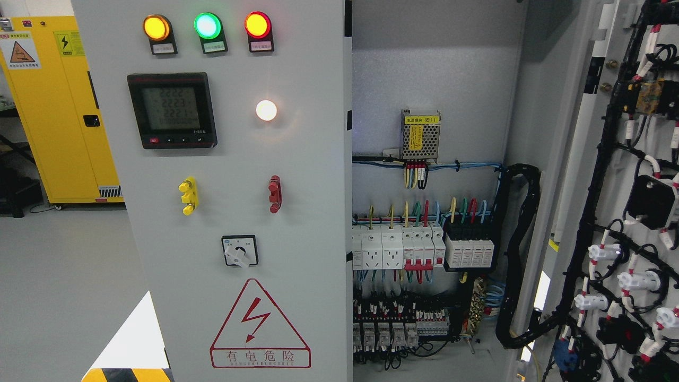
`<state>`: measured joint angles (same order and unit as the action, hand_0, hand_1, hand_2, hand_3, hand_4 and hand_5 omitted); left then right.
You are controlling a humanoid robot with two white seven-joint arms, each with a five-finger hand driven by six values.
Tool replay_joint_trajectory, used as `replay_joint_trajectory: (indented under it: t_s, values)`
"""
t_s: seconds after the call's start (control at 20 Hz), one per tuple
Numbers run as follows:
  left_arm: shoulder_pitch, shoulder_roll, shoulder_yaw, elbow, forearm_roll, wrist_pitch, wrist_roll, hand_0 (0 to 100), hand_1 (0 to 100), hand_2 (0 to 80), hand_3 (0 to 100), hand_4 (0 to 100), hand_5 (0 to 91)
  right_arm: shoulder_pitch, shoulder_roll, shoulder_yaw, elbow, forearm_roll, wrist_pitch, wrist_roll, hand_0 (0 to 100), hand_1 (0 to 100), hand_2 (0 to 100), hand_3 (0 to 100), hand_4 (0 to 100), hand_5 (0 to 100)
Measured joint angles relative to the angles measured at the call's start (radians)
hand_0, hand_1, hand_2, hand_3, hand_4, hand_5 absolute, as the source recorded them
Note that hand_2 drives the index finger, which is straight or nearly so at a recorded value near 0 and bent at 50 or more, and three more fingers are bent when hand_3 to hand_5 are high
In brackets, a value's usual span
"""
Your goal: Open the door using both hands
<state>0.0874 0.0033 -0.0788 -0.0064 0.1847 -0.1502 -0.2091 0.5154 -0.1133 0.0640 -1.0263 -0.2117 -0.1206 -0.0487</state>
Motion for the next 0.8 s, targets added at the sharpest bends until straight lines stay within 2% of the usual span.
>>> replay_joint_trajectory:
  t_s: [0.45, 0.55, 0.8]
  values:
    - [-0.003, -0.002, 0.001, 0.004, 0.000, 0.000, 0.000, 31, 12, 0.0, 0, 0, 0.0, 0.135, -0.016, 0.112, -0.502, 0.001, 0.000, -0.001, 22, 7, 0, 0, 0, 0]
    - [-0.004, -0.002, 0.001, 0.004, 0.000, 0.000, 0.000, 31, 12, 0.0, 0, 0, 0.0, 0.146, -0.017, 0.129, -0.592, 0.001, -0.011, -0.001, 21, 7, 0, 0, 0, 0]
    - [-0.004, -0.003, 0.001, 0.005, 0.000, 0.000, 0.000, 31, 12, 0.0, 0, 0, 0.0, 0.125, -0.010, 0.163, -0.768, 0.002, -0.088, -0.002, 22, 7, 0, 0, 0, 0]
